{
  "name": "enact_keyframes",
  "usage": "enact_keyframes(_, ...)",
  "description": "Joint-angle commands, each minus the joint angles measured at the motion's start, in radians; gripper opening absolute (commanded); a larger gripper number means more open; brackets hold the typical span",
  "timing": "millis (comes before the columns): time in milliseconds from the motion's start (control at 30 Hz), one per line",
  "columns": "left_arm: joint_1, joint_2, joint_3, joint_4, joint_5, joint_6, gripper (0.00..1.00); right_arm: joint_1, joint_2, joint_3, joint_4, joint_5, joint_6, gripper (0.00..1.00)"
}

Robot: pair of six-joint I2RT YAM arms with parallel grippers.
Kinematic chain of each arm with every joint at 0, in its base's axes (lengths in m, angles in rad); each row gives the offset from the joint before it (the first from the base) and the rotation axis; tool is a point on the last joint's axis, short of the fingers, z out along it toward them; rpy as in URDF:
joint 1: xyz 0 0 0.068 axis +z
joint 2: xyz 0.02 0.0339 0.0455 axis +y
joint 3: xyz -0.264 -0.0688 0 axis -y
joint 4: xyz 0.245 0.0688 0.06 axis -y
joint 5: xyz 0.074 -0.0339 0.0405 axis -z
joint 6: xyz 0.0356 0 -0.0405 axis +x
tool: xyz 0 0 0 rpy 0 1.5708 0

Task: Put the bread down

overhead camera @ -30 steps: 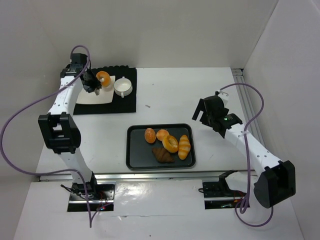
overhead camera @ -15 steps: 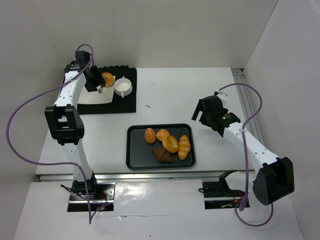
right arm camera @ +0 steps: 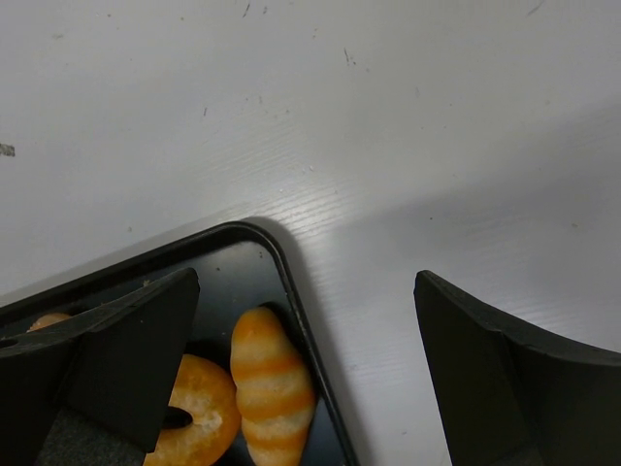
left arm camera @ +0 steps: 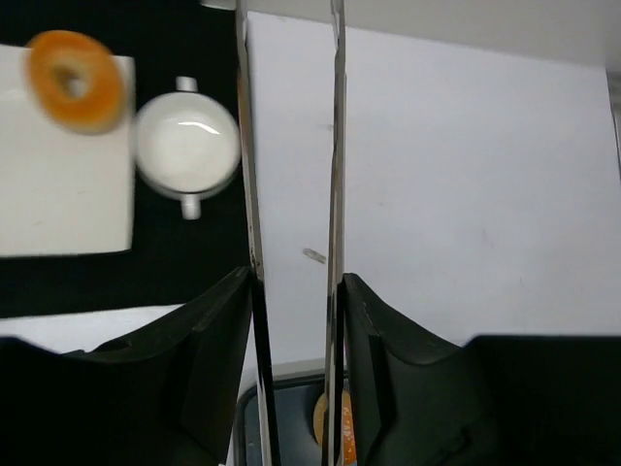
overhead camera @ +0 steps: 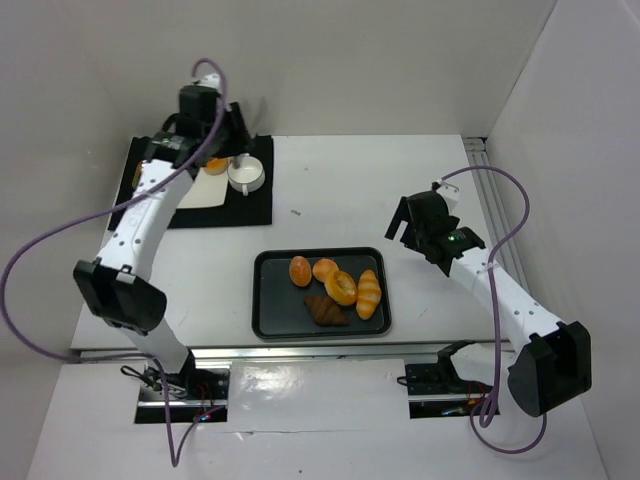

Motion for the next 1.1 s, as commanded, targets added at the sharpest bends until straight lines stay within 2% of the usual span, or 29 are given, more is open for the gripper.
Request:
enact_keyframes(0, -0.14, 0.126, 0.014, 0.065, 0.04, 0.059, 0.52, 0.009, -0.027, 0.028, 0.011, 0.023, 0.009, 0.99)
enact_keyframes(100, -0.205, 0.259, 0.076, 0.075, 0.028, 0.069, 0.52, 0.009, -0.039, 0.028, 0.0, 0.049, 0.009, 0.99)
enact_keyframes(133, -0.237, 0.297, 0.14, 0.063, 0.016, 0.079, 0.52, 0.009, -0.039, 0.028, 0.0, 0.058, 0.009, 0.99)
enact_keyframes(300, -0.285, 0.567, 0.336, 0.003, 0.002, 0.1, 0.54, 0.009, -0.049, 0.018, -0.009, 0.09, -0.002, 0.99)
enact_keyframes(533, -0.305, 0.701, 0.379, -0.011, 0.011, 0.111, 0.57, 0.009, -0.03, -0.002, 0.021, 0.066, -0.011, 0.99)
enact_keyframes(567, -0.305, 0.727, 0.379, -0.02, 0.011, 0.111, 0.61, 0.0, -0.018, -0.002, 0.022, 0.066, -0.011, 0.99)
enact_keyframes(600, -0.305, 0.739, 0.379, -0.03, 0.011, 0.111, 0.71, -0.001, -0.004, -0.002, 0.032, 0.066, -0.011, 0.99)
enact_keyframes(667, -0.305, 0.761, 0.4, -0.049, 0.011, 0.111, 0.8, -0.001, 0.01, -0.002, 0.032, 0.057, -0.011, 0.99)
enact_keyframes(700, -0.305, 0.773, 0.419, -0.06, 0.011, 0.111, 0.88, -0.001, 0.02, 0.007, 0.032, 0.057, -0.011, 0.99)
enact_keyframes(800, -0.305, 0.76, 0.428, -0.069, 0.011, 0.111, 1.0, -0.001, 0.03, 0.016, 0.032, 0.057, -0.011, 0.99)
enact_keyframes(933, -0.305, 0.671, 0.428, -0.089, 0.002, 0.111, 1.0, -0.001, 0.021, 0.025, 0.032, 0.057, -0.011, 0.99)
enact_keyframes(1033, -0.305, 0.539, 0.378, -0.089, -0.01, 0.111, 1.0, -0.001, 0.011, 0.034, 0.032, 0.066, -0.011, 0.99)
enact_keyframes(1067, -0.305, 0.452, 0.353, -0.098, -0.02, 0.099, 1.0, -0.001, 0.011, 0.034, 0.011, 0.066, -0.011, 0.99)
